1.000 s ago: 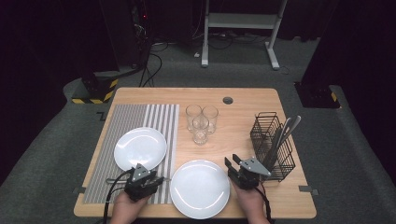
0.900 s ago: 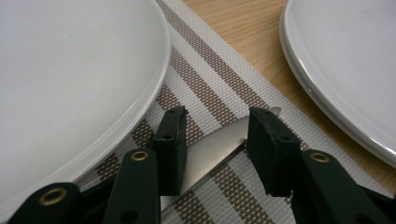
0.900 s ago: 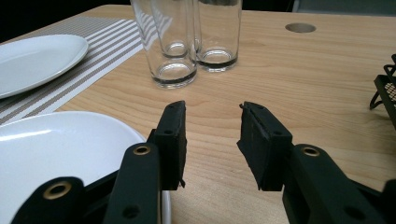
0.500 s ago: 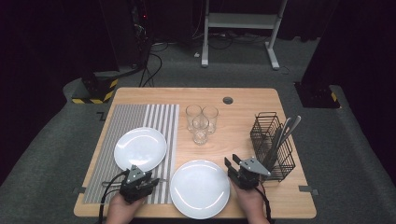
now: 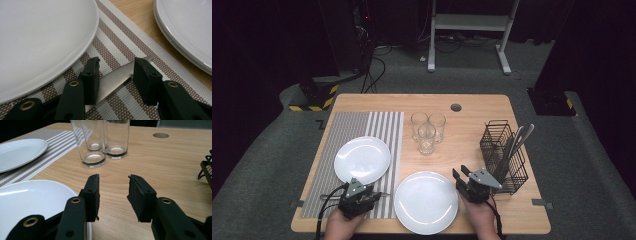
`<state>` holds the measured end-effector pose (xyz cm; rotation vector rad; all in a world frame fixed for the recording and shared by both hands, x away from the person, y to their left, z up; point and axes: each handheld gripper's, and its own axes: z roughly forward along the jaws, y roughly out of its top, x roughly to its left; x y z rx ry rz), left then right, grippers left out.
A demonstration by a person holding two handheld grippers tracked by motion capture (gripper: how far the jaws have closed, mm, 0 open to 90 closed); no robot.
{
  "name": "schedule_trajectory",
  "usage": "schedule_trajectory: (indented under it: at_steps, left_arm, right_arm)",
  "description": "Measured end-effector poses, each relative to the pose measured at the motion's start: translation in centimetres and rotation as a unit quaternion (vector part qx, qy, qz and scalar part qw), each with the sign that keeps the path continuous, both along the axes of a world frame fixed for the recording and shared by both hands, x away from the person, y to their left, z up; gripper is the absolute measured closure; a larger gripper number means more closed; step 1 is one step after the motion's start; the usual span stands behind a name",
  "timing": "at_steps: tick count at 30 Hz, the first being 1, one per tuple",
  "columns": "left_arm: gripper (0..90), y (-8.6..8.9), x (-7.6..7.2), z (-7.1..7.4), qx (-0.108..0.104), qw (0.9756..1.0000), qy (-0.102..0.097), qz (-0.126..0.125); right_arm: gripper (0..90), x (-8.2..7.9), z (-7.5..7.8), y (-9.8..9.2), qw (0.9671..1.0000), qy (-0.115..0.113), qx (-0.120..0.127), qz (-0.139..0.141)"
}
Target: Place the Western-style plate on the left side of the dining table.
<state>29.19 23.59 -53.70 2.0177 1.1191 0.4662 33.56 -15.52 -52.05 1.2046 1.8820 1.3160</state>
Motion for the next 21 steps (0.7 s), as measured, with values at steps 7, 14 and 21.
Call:
schedule_trajectory:
  at_steps: [7, 14, 21]
  left_arm:
    - [56.2, 0.0, -0.1, 0.0, 0.001, 1.0, -0.001, 0.001]
    - [54.6, 0.1, -0.3, 0.0, -0.003, 1.0, 0.002, 0.001]
    - [54.1, 0.8, -1.1, 1.1, -0.018, 0.9997, -0.011, 0.008]
  right_arm:
    - [60.6, 0.0, -0.1, 0.0, 1.0, 0.002, 0.002, 0.0]
    - [60.5, 0.1, -0.1, 0.0, 1.0, 0.003, 0.005, -0.001]
    - [60.4, 0.1, -0.1, 0.0, 1.0, 0.005, 0.006, -0.001]
